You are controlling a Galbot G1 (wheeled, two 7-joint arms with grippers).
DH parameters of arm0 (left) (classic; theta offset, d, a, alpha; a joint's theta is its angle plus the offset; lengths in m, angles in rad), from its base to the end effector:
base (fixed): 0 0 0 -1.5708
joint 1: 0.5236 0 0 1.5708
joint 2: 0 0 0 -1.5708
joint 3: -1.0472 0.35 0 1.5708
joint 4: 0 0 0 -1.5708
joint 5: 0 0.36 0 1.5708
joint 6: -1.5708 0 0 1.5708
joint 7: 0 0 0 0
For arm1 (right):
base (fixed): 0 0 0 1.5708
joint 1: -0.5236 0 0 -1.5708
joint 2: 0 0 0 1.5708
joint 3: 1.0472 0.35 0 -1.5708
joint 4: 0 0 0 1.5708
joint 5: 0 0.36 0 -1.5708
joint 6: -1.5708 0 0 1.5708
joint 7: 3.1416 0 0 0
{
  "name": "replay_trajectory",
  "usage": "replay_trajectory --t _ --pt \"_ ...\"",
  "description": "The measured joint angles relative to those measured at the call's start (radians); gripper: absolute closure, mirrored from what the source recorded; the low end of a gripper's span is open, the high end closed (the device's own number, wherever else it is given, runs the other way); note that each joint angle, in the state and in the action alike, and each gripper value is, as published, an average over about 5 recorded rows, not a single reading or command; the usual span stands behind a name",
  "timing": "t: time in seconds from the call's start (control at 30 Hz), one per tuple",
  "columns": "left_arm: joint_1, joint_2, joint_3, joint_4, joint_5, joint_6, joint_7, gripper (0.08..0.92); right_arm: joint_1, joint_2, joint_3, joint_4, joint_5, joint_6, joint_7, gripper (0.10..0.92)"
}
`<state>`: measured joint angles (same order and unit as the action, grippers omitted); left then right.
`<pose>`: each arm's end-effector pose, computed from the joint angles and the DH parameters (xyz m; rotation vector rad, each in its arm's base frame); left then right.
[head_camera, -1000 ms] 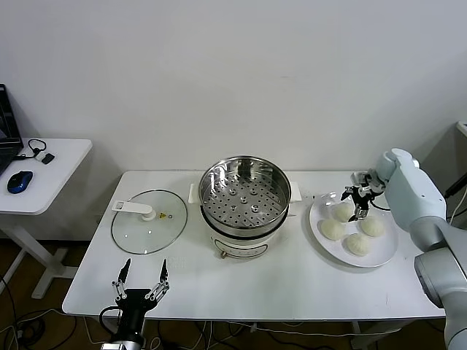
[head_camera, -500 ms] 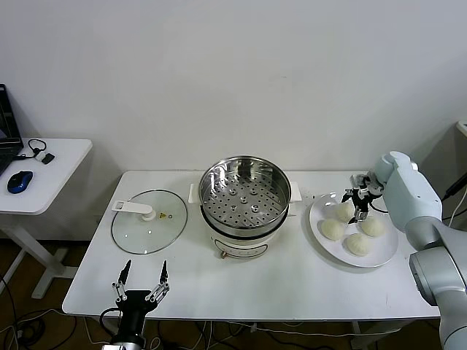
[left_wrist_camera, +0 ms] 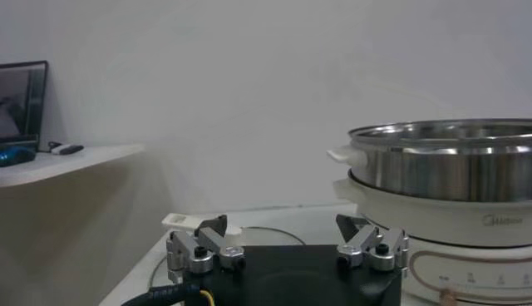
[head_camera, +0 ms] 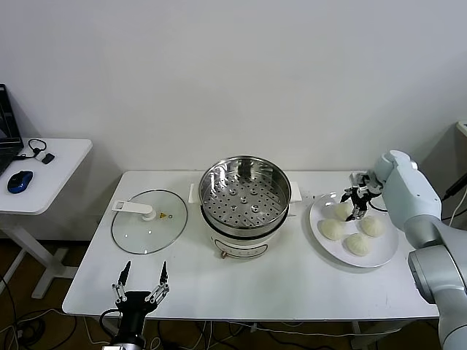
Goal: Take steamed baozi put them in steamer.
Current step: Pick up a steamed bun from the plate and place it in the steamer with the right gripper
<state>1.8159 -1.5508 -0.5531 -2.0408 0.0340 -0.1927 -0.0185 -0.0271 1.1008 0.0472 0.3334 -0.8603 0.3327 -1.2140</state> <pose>0.1008 0.0132 -0.3573 0.0294 -3.0344 -0.1040 0.6000 -0.2644 -0.2456 1.2194 -1.4082 1.2630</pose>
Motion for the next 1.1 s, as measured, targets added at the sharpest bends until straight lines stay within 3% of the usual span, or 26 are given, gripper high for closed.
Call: replay_trajectory --t 0.47,1.1 --pt "0.014 -0.006 -0.001 -0.011 0.001 -0.012 -0.001 0.177 0.01 -0.085 -0.177 0.161 0.193 -0.027 -0.057 0.375" --pt "0.012 -0.014 0.006 -0.026 0.017 -0.01 -0.003 0.177 0.257 -0.205 -0.658 0.543 0.639 -0.058 -0.103 0.38"
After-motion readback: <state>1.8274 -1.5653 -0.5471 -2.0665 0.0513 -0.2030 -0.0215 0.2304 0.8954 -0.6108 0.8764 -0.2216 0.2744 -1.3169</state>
